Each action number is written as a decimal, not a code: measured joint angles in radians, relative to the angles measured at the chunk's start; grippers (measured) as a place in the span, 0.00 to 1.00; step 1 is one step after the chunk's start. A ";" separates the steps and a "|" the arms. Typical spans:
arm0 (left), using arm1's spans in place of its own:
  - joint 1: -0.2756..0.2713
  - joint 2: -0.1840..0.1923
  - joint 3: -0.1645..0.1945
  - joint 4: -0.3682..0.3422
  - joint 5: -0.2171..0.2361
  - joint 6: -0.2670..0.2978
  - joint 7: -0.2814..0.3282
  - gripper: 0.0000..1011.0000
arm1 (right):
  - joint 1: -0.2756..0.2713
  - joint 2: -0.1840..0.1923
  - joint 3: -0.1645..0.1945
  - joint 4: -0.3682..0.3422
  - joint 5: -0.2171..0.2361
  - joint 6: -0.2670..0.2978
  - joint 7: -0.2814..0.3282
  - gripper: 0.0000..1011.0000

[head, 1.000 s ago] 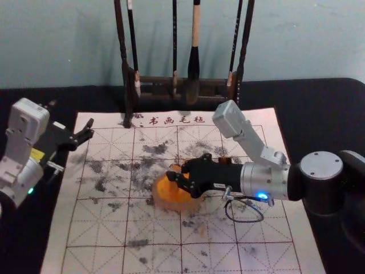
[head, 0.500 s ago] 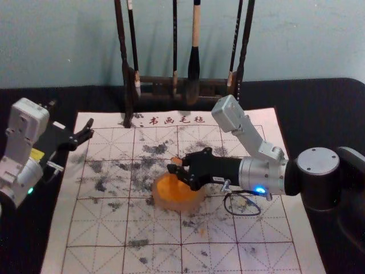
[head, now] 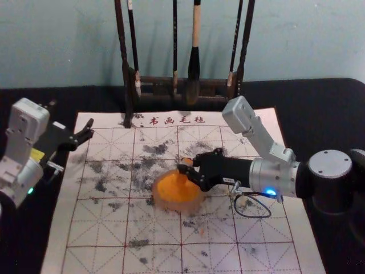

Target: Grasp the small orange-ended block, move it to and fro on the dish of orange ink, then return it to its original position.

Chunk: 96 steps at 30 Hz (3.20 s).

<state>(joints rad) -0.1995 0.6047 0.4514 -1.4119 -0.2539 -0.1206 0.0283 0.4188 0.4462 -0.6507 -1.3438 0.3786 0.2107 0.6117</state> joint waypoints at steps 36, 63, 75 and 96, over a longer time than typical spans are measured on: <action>0.000 0.000 0.000 0.000 0.000 0.000 0.000 0.99 | -0.058 0.050 0.012 -0.096 0.018 0.021 0.000 0.11; 0.000 0.000 0.000 0.000 0.000 0.000 0.000 0.99 | 0.007 -0.019 -0.026 0.005 0.019 -0.003 0.024 0.11; 0.000 0.000 0.000 0.000 0.000 0.000 0.000 0.99 | 0.025 -0.025 -0.016 0.034 0.010 -0.007 0.015 0.11; 0.000 0.000 0.000 0.000 0.000 0.000 0.000 0.99 | -0.033 0.034 0.013 -0.054 0.010 0.017 -0.009 0.11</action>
<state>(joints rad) -0.1995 0.6047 0.4514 -1.4120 -0.2539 -0.1205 0.0283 0.3858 0.4798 -0.6374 -1.3979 0.3886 0.2281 0.6029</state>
